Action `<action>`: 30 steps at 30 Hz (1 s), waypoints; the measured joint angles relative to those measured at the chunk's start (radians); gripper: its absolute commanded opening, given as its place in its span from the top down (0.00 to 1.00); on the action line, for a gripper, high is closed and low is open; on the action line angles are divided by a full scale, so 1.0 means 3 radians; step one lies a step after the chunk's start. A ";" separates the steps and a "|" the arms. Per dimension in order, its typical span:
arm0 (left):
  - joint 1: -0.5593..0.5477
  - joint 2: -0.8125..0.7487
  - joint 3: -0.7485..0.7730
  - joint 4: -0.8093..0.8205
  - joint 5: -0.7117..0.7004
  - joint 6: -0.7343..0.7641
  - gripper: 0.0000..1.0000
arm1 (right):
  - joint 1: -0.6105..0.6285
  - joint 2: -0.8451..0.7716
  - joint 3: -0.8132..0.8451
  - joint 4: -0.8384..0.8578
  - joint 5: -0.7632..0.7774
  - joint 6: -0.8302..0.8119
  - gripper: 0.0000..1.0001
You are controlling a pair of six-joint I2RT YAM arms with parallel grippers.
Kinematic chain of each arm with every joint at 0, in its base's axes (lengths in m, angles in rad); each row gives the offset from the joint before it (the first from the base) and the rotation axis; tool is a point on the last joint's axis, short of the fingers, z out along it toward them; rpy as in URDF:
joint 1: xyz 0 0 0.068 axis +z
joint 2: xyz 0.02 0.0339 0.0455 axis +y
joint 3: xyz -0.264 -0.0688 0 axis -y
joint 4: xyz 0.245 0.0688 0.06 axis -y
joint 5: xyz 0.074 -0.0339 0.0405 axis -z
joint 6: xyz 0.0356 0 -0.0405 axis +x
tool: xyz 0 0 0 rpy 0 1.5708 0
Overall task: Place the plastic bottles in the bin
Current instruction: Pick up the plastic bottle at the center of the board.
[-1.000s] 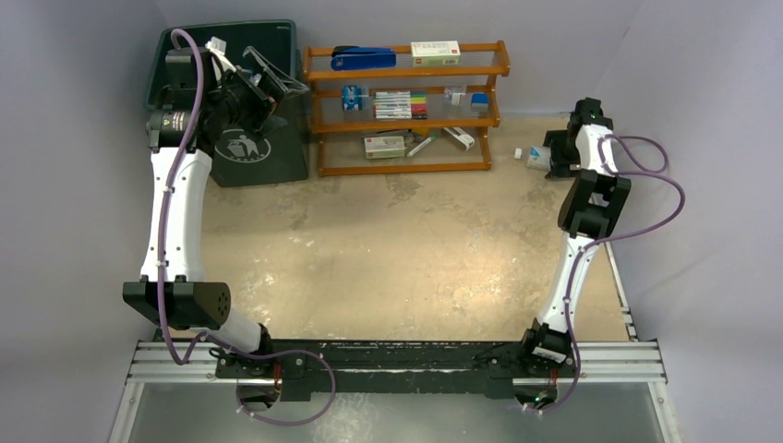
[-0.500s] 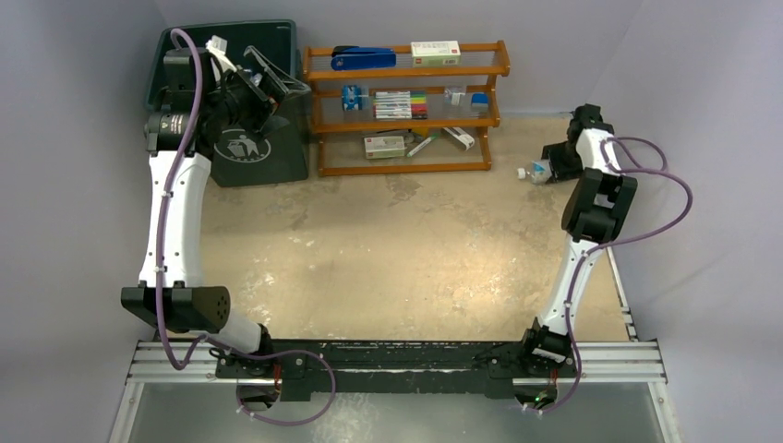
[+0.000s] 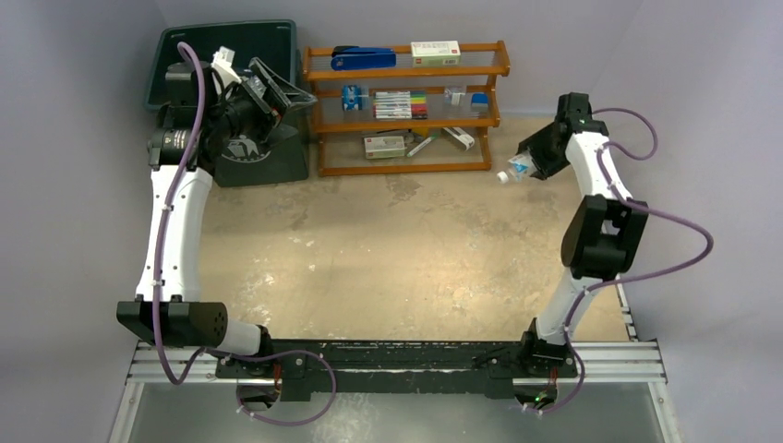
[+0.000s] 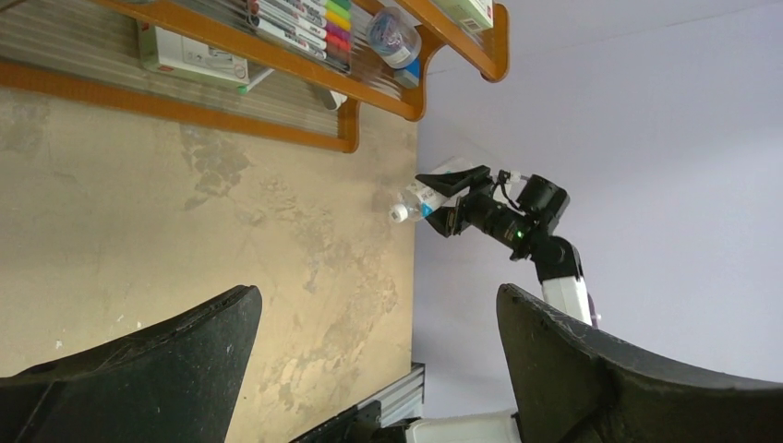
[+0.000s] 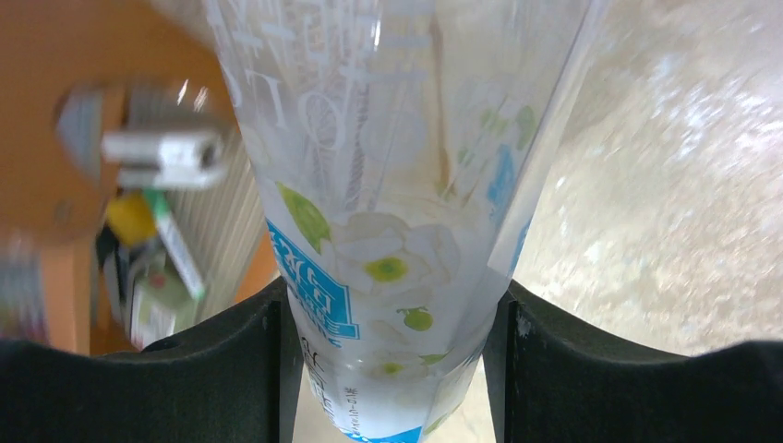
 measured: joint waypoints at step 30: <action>-0.1183 0.0175 0.0036 0.0034 -0.0636 -0.0103 0.01 | 0.0319 -0.1790 -0.0671 -0.0095 -0.1970 -0.1503 0.58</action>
